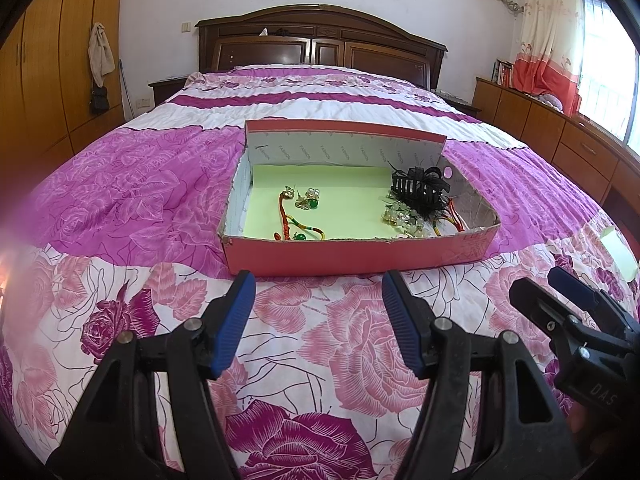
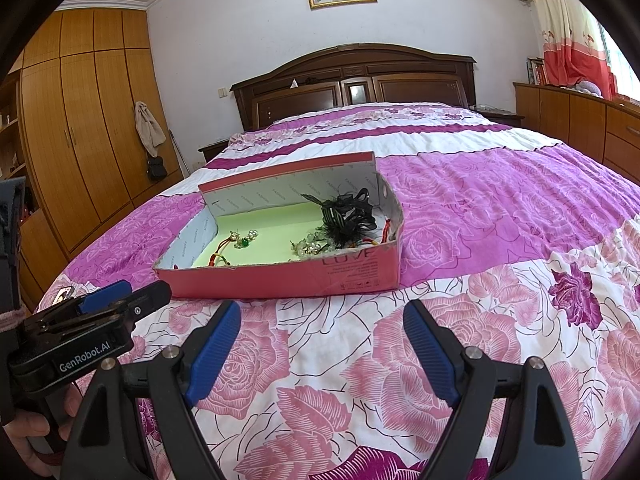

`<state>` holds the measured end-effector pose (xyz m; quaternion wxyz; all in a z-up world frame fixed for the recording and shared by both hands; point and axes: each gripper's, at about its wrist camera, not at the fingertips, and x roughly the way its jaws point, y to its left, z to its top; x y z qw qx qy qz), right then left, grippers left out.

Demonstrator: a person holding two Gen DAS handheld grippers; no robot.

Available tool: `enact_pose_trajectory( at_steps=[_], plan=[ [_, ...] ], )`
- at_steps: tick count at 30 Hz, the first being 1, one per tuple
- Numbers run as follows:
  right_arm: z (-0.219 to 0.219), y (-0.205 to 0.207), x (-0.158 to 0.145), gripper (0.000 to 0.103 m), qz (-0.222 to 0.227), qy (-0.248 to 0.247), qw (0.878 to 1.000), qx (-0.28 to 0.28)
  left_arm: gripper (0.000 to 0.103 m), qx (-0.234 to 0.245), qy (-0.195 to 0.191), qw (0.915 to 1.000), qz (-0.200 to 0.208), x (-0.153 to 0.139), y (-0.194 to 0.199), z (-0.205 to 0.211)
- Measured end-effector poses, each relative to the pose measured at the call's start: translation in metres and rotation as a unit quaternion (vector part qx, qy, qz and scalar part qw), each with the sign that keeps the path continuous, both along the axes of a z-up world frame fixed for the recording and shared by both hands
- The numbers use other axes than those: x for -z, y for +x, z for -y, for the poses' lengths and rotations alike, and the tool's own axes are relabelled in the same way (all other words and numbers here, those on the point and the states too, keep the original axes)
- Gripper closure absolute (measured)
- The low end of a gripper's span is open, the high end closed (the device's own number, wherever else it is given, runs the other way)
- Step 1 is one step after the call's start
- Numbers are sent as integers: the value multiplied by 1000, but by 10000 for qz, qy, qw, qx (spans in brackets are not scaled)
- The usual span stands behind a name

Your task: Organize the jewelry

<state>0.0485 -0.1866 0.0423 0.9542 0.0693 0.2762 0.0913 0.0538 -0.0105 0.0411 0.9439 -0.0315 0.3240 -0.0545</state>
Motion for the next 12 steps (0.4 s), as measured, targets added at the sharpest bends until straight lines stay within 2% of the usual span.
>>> enact_pose_trajectory(
  at_steps=[12],
  plan=[
    [0, 0, 0, 18, -3, 1, 10000, -2, 45, 8, 10, 10000, -29, 3, 0, 3]
  ],
)
